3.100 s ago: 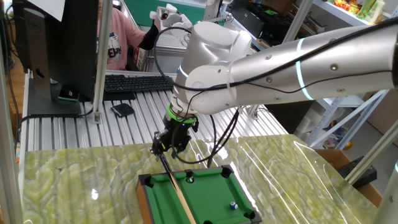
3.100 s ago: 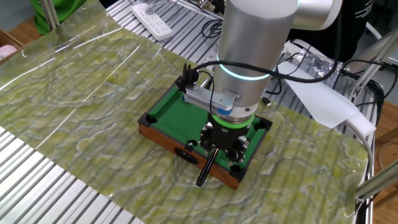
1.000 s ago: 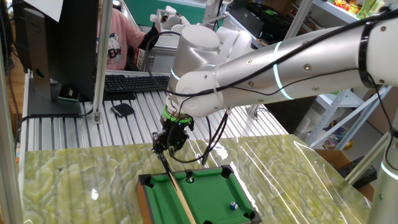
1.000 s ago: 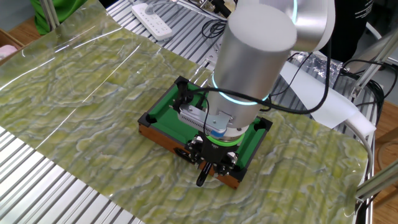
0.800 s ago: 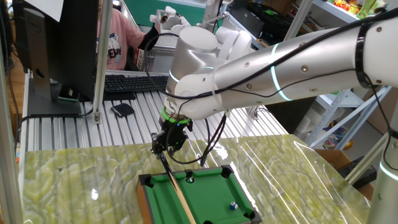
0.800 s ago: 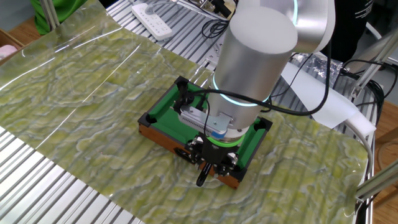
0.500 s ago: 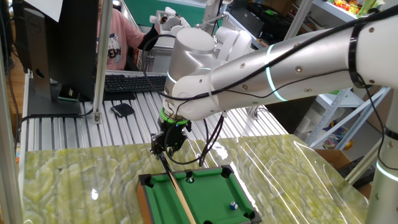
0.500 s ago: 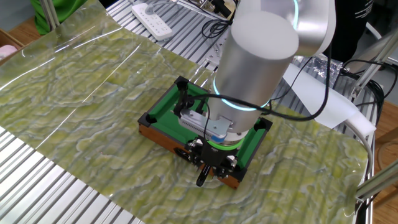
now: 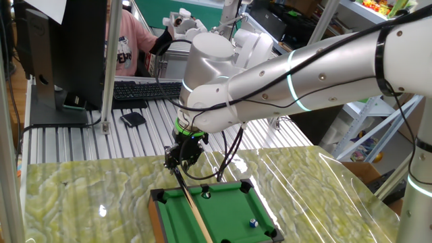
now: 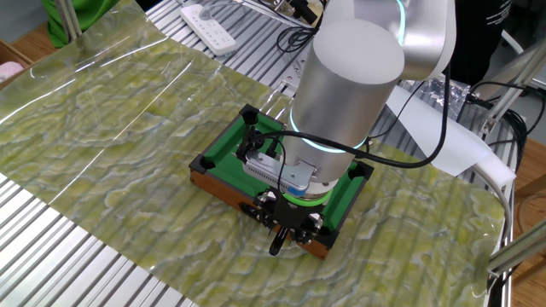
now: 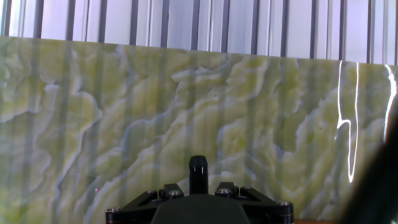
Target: Hit the pool ball
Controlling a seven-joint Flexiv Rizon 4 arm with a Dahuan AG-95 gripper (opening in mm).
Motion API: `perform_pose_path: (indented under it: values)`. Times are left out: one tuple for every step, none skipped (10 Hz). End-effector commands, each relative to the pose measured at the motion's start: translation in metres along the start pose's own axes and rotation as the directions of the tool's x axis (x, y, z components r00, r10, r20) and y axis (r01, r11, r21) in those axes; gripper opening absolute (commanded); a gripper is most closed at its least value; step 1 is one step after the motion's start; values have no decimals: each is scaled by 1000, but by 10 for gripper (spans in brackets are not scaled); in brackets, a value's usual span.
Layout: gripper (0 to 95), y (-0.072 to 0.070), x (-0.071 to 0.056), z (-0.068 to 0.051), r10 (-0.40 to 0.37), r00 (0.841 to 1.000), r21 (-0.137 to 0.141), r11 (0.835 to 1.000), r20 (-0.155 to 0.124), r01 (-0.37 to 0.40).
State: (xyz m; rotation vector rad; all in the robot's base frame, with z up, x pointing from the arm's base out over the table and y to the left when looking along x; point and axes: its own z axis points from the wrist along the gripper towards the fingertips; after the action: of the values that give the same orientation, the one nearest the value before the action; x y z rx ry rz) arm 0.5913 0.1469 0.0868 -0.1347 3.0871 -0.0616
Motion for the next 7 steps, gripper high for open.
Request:
perform_pose_path:
  values:
    - [380,0,0,0,1,1000,2,1000,0,-1]
    - [190,1,2,1,0,1000,2,1000,0,0]
    - [190,2,3,2,0,1000,1,1000,0,0]
    - [0,2,3,2,-3,1000,-1,1000,0,3]
    - [0,2,3,2,-7,1000,-2,1000,-1,7]
    - [0,2,3,2,-10,1000,-1,1000,-1,10]
    - [0,2,3,2,-12,1000,-2,1000,0,12]
